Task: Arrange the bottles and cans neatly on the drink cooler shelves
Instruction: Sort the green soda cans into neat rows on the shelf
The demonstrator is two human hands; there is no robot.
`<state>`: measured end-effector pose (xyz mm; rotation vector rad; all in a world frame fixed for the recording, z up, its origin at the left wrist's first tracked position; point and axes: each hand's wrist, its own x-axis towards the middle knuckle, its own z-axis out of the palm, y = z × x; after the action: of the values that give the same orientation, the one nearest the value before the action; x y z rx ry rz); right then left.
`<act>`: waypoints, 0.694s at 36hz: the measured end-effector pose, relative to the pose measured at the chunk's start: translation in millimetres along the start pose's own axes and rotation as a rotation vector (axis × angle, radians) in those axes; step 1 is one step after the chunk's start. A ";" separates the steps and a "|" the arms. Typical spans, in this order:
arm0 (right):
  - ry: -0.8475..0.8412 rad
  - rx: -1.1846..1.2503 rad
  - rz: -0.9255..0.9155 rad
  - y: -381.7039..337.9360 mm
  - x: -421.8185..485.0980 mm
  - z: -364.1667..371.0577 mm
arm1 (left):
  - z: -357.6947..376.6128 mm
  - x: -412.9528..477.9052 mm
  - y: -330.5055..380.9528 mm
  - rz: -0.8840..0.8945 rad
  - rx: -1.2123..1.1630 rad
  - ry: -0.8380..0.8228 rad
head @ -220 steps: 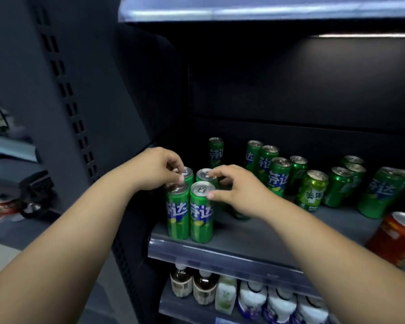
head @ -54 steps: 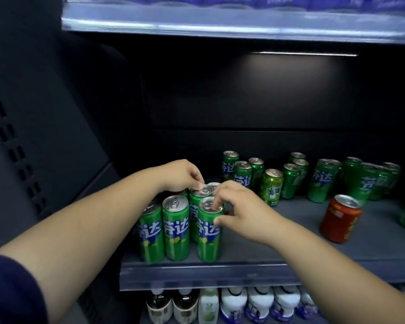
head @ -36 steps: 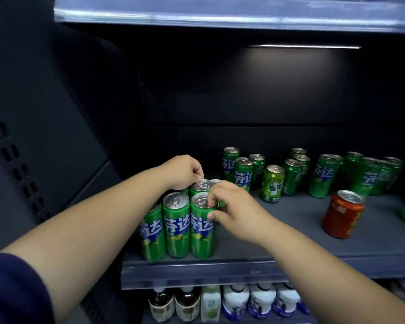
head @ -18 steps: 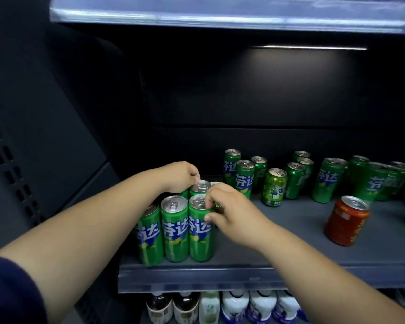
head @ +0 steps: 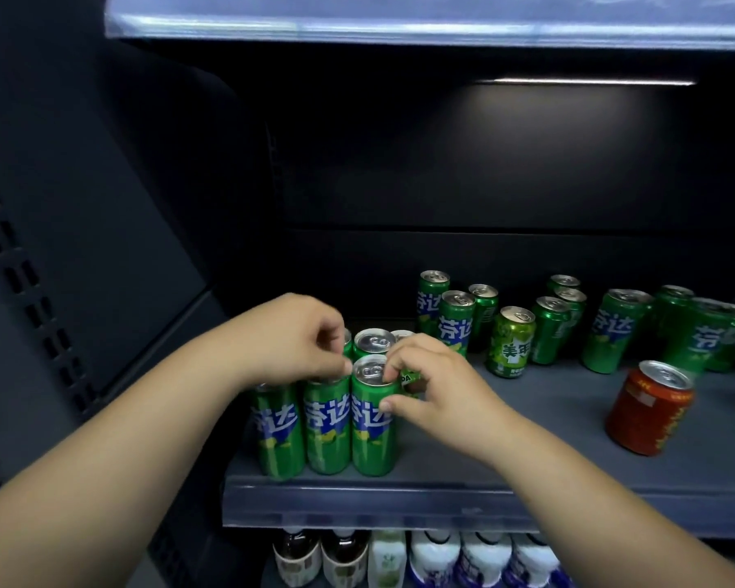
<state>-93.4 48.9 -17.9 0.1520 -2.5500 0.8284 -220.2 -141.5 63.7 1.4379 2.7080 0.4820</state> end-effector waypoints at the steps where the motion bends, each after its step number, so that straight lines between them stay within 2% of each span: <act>1: 0.001 0.002 0.005 0.0 -0.3 0.2 | 4.0 -7.9 -1.9 0.013 0.014 -0.011; 10: 0.030 -0.006 0.043 -8.5 2.5 5.4 | 32.4 -24.6 -12.1 0.117 0.064 0.152; 25: 0.009 -0.064 -0.010 -14.7 2.8 0.1 | 29.0 -21.0 -15.1 0.102 0.045 0.064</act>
<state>-92.4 36.9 -8.9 0.1404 -2.5621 0.7405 -215.2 -159.2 29.4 1.6053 2.7209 0.4829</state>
